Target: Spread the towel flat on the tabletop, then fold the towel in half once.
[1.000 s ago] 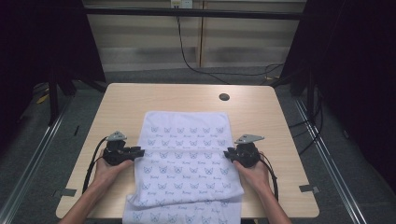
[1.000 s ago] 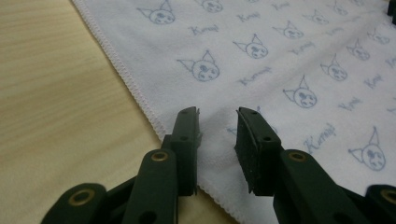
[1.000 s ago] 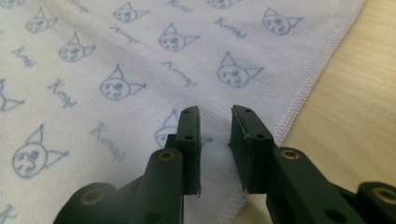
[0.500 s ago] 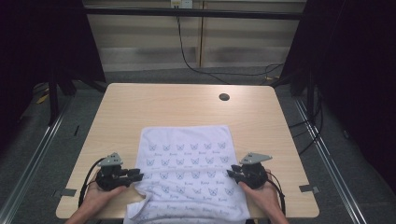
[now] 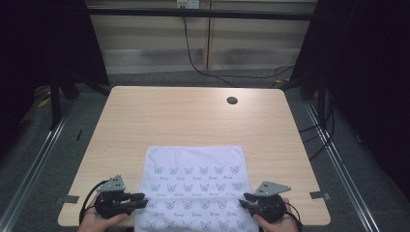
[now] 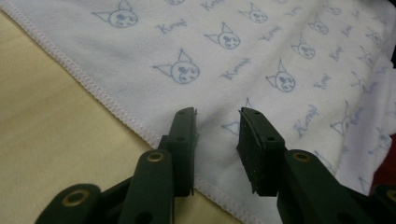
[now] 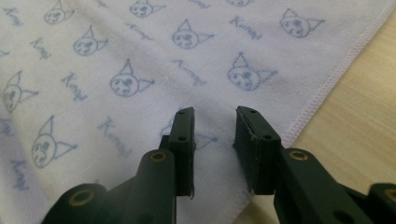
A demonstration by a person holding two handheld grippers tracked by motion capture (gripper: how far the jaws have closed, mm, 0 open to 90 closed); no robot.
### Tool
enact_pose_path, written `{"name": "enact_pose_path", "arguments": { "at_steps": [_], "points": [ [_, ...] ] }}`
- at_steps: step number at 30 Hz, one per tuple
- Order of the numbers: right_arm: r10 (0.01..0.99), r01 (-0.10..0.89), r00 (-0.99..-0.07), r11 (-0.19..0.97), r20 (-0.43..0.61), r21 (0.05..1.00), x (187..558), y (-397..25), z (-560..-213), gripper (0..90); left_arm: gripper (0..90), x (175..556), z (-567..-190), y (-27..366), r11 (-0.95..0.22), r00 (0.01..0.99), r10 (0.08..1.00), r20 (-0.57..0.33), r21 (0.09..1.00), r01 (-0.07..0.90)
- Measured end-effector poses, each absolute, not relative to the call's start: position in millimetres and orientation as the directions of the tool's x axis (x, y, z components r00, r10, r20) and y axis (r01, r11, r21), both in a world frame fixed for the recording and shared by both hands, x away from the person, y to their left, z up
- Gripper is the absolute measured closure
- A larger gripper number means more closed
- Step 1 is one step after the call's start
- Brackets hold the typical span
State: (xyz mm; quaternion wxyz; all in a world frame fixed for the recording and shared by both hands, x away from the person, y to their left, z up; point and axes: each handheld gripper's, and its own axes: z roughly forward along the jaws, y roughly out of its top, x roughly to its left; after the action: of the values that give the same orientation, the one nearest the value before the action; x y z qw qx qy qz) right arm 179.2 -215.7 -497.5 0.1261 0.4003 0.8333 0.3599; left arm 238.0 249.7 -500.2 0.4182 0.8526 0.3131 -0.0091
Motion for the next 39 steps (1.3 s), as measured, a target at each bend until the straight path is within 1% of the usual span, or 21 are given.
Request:
{"name": "enact_pose_path", "arguments": {
  "at_steps": [1,2,3,6,7,13,14,15,17,18,19,22,24,25,27,28,29,31,34,37,39],
  "points": [
    [0.762,0.59,-0.64,0.405,0.099,0.699,185,-217,-497,61.1,58.8,240,-499,249,-0.448,0.801,0.532,-0.276,0.711,0.542],
    [0.761,0.59,-0.641,0.401,0.105,0.7,187,-217,-497,58.2,57.2,247,-496,247,-0.434,0.805,0.526,-0.275,0.727,0.532],
    [0.758,0.581,-0.644,0.395,0.106,0.711,190,-218,-496,56.6,56.4,251,-494,246,-0.419,0.799,0.532,-0.282,0.732,0.537],
    [0.772,0.575,-0.618,0.317,0.146,0.754,203,-225,-488,54.7,53.1,270,-490,247,-0.365,0.77,0.562,-0.301,0.745,0.558],
    [0.78,0.57,-0.61,0.311,0.139,0.76,209,-227,-485,54.2,51.9,277,-488,247,-0.359,0.764,0.572,-0.298,0.746,0.56],
    [0.8,0.566,-0.587,0.296,0.124,0.77,243,-231,-481,51.0,49.7,311,-485,246,-0.332,0.733,0.624,-0.271,0.757,0.562],
    [0.804,0.564,-0.583,0.295,0.119,0.771,257,-231,-478,49.7,49.2,320,-483,245,-0.314,0.726,0.63,-0.277,0.764,0.564],
    [0.804,0.564,-0.583,0.295,0.119,0.771,257,-231,-478,49.7,49.2,320,-483,245,-0.314,0.726,0.63,-0.277,0.764,0.564],
    [0.804,0.562,-0.582,0.289,0.122,0.775,274,-231,-475,48.1,49.1,336,-480,243,-0.299,0.713,0.643,-0.278,0.766,0.569],
    [0.806,0.561,-0.579,0.286,0.122,0.776,280,-232,-475,47.5,48.9,336,-480,243,-0.299,0.713,0.643,-0.278,0.766,0.569],
    [0.806,0.561,-0.579,0.286,0.122,0.776,280,-232,-475,47.5,48.9,341,-480,242,-0.291,0.71,0.644,-0.284,0.767,0.572],
    [0.817,0.58,-0.564,0.285,0.123,0.763,305,-232,-477,44.7,48.0,359,-484,239,-0.291,0.697,0.663,-0.274,0.763,0.577],
    [0.82,0.58,-0.561,0.294,0.111,0.76,311,-231,-478,44.7,48.0,363,-487,238,-0.278,0.688,0.668,-0.284,0.763,0.584],
    [0.824,0.583,-0.555,0.289,0.113,0.759,321,-230,-481,44.0,47.3,366,-488,237,-0.294,0.688,0.67,-0.279,0.751,0.591],
    [0.827,0.592,-0.551,0.293,0.112,0.751,327,-229,-484,43.2,47.2,372,-490,235,-0.3,0.681,0.685,-0.258,0.752,0.587],
    [0.837,0.592,-0.54,0.298,0.094,0.749,332,-228,-486,43.1,46.9,375,-491,234,-0.292,0.678,0.685,-0.267,0.752,0.591],
    [0.836,0.59,-0.537,0.279,0.11,0.757,341,-227,-488,42.8,46.7,378,-492,233,-0.284,0.675,0.688,-0.266,0.757,0.588],
    [0.839,0.605,-0.535,0.295,0.103,0.739,347,-225,-491,40.4,45.5,383,-497,229,-0.303,0.671,0.695,-0.257,0.742,0.598],
    [0.835,0.611,-0.539,0.302,0.106,0.732,353,-223,-494,39.5,45.1,385,-498,228,-0.293,0.67,0.695,-0.262,0.747,0.596],
    [0.854,0.62,-0.513,0.299,0.087,0.726,359,-221,-498,37.2,41.9,386,-498,224,-0.305,0.669,0.703,-0.241,0.747,0.59],
    [0.86,0.619,-0.505,0.299,0.075,0.726,360,-221,-500,36.5,41.0,386,-501,221,-0.303,0.67,0.698,-0.251,0.744,0.595]
  ]
}}
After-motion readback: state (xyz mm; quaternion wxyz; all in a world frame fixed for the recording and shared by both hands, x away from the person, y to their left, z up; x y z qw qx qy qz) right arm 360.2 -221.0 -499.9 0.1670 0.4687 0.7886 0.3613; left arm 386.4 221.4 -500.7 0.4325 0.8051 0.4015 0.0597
